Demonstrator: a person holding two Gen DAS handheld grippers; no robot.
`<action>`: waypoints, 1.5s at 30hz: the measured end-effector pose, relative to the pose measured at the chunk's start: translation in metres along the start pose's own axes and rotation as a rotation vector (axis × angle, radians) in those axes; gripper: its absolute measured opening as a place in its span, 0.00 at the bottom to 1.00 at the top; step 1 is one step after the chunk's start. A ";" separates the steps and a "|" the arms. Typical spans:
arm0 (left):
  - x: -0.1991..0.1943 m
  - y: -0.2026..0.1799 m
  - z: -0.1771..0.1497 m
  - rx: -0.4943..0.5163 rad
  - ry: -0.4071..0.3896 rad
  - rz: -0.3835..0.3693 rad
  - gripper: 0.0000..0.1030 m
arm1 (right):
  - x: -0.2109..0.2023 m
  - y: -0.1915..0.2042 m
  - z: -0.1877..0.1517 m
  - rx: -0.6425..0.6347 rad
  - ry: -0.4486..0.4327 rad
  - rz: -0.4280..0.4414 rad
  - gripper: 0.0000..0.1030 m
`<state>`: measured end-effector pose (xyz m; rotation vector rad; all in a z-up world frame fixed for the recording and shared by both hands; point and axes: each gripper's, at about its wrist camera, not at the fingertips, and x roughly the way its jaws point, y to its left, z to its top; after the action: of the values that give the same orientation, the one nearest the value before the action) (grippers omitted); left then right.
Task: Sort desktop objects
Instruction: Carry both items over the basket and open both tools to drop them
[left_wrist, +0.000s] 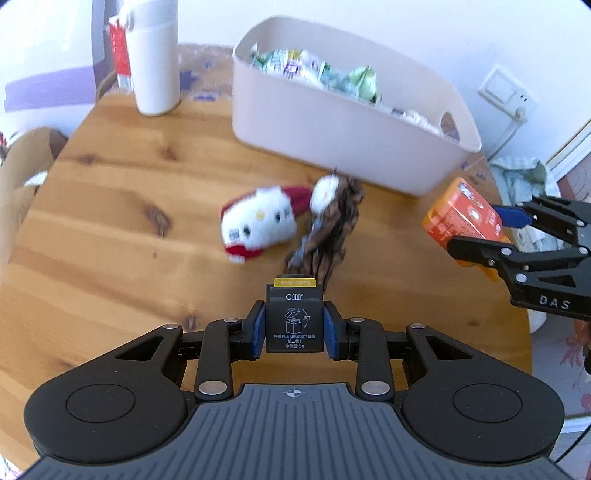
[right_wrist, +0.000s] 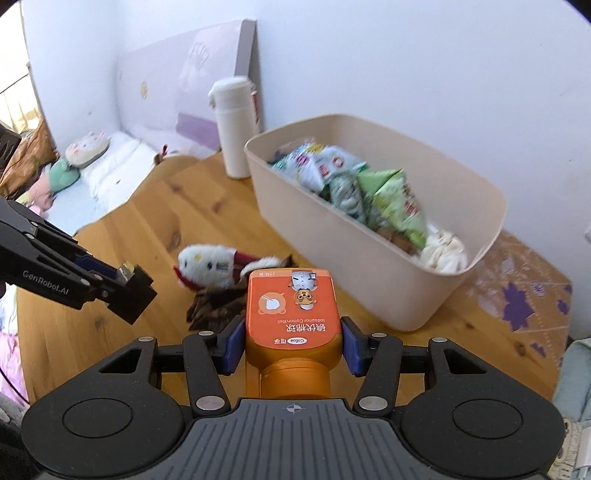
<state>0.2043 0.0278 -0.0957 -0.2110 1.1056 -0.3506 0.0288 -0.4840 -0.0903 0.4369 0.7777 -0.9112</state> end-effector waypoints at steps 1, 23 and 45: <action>-0.001 0.001 0.004 0.005 -0.008 -0.003 0.31 | -0.003 -0.001 0.002 0.006 -0.006 -0.008 0.49; -0.014 -0.011 0.136 0.105 -0.194 -0.077 0.31 | -0.017 -0.045 0.063 0.164 -0.098 -0.200 0.49; 0.089 -0.025 0.183 0.156 -0.099 -0.072 0.31 | 0.089 -0.074 0.083 0.289 0.056 -0.326 0.49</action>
<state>0.4008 -0.0300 -0.0814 -0.1288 0.9700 -0.4836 0.0345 -0.6257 -0.1044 0.6008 0.7846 -1.3300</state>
